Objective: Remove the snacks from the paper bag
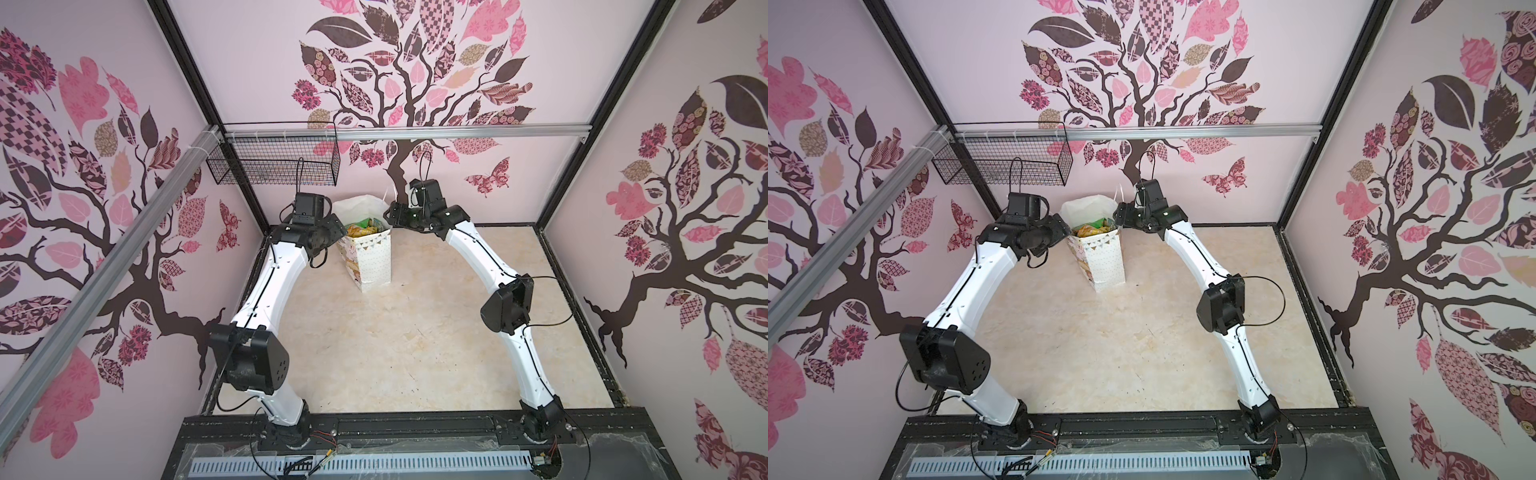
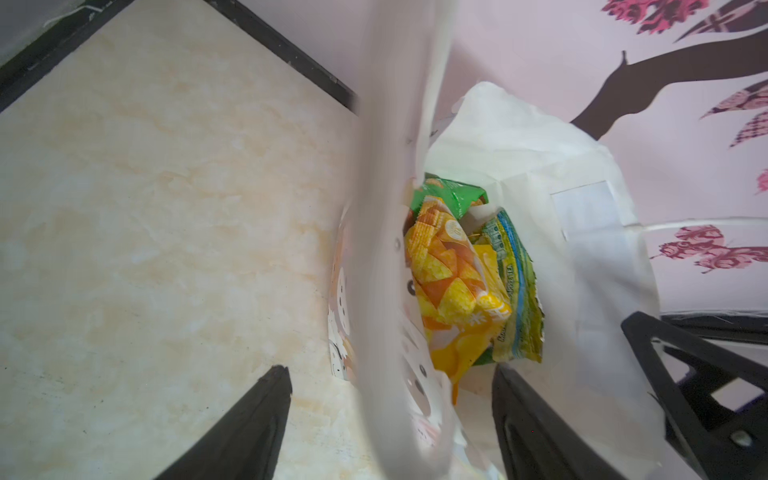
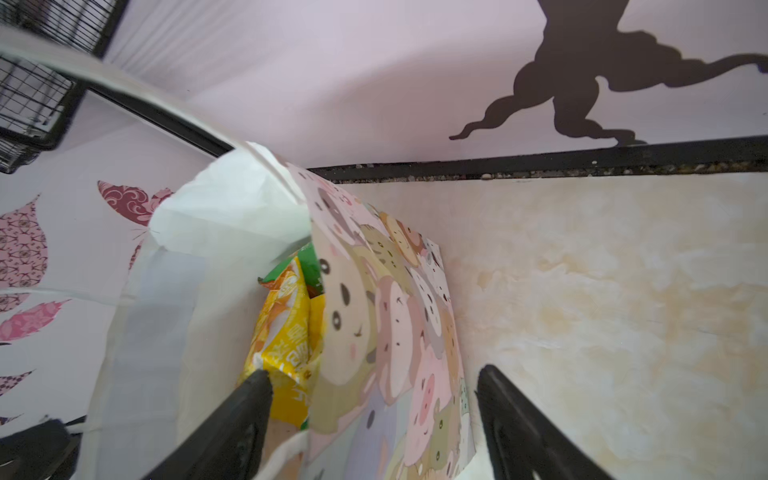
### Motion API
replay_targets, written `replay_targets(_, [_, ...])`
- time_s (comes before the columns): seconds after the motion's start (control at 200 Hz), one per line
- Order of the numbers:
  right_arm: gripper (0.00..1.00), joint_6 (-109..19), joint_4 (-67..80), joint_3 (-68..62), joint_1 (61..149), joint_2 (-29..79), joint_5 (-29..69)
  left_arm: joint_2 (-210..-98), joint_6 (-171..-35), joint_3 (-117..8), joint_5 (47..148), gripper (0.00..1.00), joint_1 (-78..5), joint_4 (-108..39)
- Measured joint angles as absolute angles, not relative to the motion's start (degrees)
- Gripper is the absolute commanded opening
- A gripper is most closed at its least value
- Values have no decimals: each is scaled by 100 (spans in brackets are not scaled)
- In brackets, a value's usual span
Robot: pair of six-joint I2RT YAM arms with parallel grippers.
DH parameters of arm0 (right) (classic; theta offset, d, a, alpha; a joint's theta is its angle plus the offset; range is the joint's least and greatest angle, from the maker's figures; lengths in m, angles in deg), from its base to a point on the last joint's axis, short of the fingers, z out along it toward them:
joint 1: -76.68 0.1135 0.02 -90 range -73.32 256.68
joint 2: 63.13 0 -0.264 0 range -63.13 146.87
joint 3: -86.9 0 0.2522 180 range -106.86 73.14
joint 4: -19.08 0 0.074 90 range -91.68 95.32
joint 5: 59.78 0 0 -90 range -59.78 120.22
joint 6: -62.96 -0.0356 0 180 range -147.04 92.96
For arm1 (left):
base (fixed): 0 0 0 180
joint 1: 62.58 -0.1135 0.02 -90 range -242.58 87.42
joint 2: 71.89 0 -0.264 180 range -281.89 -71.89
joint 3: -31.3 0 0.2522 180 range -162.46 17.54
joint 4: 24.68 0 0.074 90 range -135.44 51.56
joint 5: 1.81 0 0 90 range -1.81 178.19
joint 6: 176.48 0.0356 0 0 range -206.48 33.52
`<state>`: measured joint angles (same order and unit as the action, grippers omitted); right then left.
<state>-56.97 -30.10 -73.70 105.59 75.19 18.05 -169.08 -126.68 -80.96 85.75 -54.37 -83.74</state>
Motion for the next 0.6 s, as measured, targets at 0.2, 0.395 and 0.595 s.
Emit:
replay_targets(0.2, [49, -5879, -2876, -7368, 10543, 7535, 1646, -17434, -12631, -8525, 9135, 42, -5671, -8402])
replay_targets(0.395, [19, -6082, -2538, -6997, 10598, 7410, 1408, -17618, -12585, -8730, 9854, 17, -5734, -8367])
replay_targets(0.595, [13, -6202, -2336, -6205, 10629, 6888, 1344, -17607, -12308, -8726, 10475, 8, -5592, -8291])
